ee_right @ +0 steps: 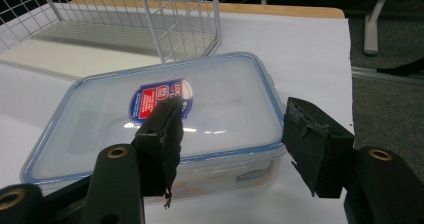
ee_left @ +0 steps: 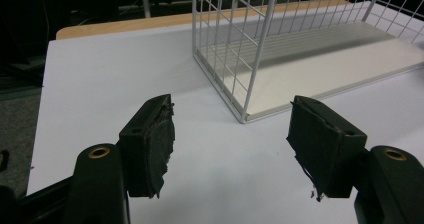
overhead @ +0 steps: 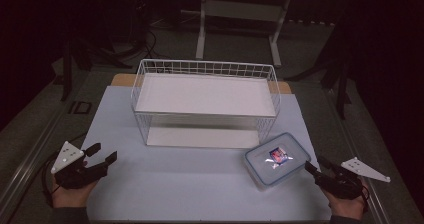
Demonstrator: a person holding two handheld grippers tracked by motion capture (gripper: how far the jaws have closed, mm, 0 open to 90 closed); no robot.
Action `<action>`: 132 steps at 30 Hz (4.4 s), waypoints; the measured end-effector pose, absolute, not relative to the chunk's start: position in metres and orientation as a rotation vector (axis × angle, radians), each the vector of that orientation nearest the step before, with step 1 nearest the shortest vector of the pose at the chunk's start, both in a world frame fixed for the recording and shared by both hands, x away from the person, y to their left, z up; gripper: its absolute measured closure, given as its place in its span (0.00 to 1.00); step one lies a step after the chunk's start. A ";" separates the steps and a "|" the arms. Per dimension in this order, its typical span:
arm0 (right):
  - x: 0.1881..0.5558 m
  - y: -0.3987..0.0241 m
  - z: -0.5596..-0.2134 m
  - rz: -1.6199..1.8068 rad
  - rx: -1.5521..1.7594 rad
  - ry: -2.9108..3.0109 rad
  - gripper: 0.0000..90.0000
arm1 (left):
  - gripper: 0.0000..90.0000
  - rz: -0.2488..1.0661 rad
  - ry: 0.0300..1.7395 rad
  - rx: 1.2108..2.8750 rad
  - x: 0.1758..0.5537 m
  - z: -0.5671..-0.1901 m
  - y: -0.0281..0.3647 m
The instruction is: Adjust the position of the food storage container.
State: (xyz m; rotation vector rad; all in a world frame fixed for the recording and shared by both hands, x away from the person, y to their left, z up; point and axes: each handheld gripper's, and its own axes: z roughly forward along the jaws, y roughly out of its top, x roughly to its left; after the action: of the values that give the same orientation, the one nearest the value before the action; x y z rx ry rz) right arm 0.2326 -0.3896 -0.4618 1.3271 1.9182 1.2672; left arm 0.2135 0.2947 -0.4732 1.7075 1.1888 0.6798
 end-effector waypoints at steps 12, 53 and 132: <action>0.232 -0.387 -0.462 1.251 1.342 1.921 0.43 | 0.38 0.698 1.167 1.712 0.217 -0.472 0.289; 0.318 -0.396 -0.473 0.971 1.537 1.952 1.00 | 0.40 0.732 1.159 1.697 0.217 -0.471 0.285; 0.249 -0.297 -0.481 1.139 1.339 2.411 1.00 | 0.40 0.713 1.125 1.726 0.222 -0.471 0.275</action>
State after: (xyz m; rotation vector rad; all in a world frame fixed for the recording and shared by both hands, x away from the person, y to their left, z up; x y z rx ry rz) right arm 0.2494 -0.2971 -0.4813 1.3392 2.4106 1.1392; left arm 0.2218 0.2746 -0.4712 1.7262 1.1246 0.7127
